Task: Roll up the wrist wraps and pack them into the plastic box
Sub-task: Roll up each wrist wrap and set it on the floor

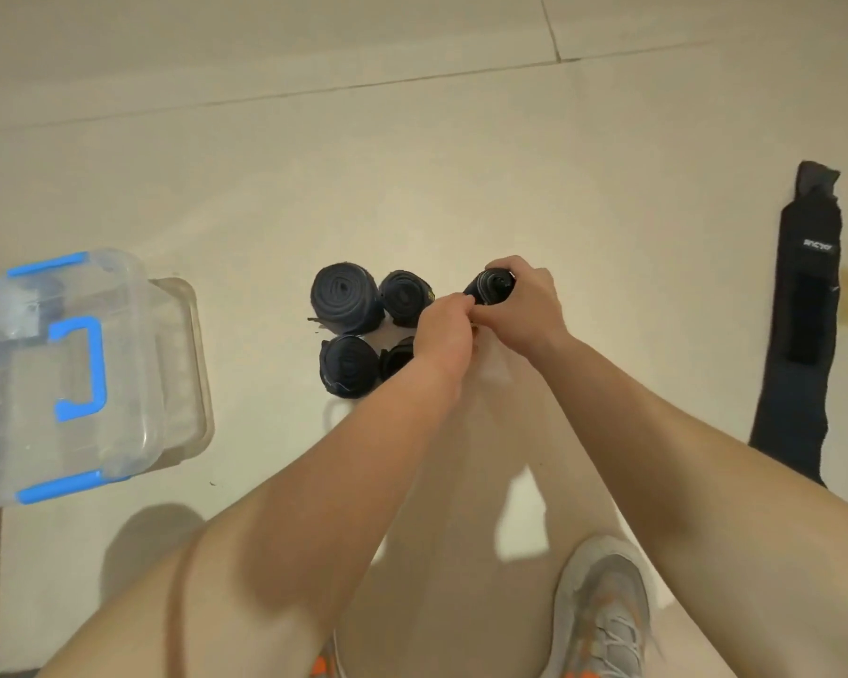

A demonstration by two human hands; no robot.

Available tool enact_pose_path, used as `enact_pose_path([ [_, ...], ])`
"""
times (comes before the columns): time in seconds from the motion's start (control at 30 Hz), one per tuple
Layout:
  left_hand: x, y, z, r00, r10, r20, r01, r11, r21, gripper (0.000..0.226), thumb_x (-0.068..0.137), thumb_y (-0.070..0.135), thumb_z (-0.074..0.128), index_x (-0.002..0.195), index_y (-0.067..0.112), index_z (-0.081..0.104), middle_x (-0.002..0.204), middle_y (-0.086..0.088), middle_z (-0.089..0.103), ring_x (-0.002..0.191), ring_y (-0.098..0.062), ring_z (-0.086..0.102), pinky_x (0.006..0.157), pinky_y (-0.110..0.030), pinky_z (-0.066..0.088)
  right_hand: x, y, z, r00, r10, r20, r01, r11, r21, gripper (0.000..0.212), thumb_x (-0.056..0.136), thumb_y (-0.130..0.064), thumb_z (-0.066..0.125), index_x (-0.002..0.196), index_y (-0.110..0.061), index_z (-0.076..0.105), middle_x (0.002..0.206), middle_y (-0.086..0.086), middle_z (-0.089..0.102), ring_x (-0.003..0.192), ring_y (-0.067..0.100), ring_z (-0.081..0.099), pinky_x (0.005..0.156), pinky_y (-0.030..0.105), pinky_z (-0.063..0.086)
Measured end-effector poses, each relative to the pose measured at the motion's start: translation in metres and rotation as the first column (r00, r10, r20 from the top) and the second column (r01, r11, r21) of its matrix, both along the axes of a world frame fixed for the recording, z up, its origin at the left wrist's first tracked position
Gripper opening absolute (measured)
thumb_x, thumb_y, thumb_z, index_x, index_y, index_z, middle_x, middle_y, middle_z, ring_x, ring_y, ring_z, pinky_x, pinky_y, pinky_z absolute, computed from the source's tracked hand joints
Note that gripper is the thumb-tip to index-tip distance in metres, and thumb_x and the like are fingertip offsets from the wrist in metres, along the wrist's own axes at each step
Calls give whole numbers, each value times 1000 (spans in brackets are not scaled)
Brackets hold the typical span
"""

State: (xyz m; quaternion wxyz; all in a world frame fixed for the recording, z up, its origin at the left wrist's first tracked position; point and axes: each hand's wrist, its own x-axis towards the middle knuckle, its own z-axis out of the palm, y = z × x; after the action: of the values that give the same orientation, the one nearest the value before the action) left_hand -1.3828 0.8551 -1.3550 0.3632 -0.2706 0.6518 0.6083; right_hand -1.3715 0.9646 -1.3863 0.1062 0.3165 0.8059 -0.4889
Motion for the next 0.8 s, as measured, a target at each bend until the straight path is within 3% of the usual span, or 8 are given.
enact_pose_path([
  [0.13,-4,5,-7,991,99,86,-105,992,74,22,102,24,52,88,16,67,90,-7,69,88,-25,62,85,-38,48,-3,2,-13,997,78,20,-77,997,-23,63,78,-17,81,136,-27,57,124,4,43,86,2,54,77,15,42],
  [0.27,-3,6,0,981,152,123,-166,980,112,23,103,23,52,84,19,64,77,-4,69,79,-23,63,86,-38,49,5,2,-10,998,50,24,-49,998,-51,76,77,-16,82,145,-25,49,129,2,44,103,14,56,86,22,41],
  [0.4,6,0,19,981,127,148,-142,986,91,11,102,28,54,101,18,59,98,-3,63,98,-23,64,91,-36,51,23,8,5,999,12,34,-11,999,-51,73,81,-12,79,147,-19,46,136,5,44,107,14,54,77,15,41],
  [0.47,13,-6,29,991,75,114,-80,996,46,18,103,30,53,118,21,54,112,-4,57,102,-24,64,90,-34,53,35,13,14,999,-5,53,8,999,-53,70,84,-13,78,146,-19,47,130,2,45,104,12,52,64,10,39],
  [0.53,23,-9,36,997,-31,74,33,999,-21,25,103,29,53,125,18,54,119,-8,57,97,-24,65,90,-36,57,51,21,25,996,-14,83,17,999,-33,65,85,-17,77,144,-20,49,122,-2,46,97,12,54,61,14,38],
  [0.67,48,3,52,965,-260,49,263,960,-97,14,101,22,54,110,12,60,109,-9,63,83,-22,64,89,-38,56,94,47,46,988,-85,130,84,996,9,58,87,-21,70,141,-19,51,119,-2,50,96,16,56,66,25,40],
  [0.8,79,37,62,870,-493,-8,488,863,-133,11,99,16,52,94,14,62,105,-10,69,80,-24,64,79,-35,52,154,88,57,959,-227,167,206,969,134,52,92,-24,62,142,-17,50,137,7,50,99,20,57,79,30,41],
])
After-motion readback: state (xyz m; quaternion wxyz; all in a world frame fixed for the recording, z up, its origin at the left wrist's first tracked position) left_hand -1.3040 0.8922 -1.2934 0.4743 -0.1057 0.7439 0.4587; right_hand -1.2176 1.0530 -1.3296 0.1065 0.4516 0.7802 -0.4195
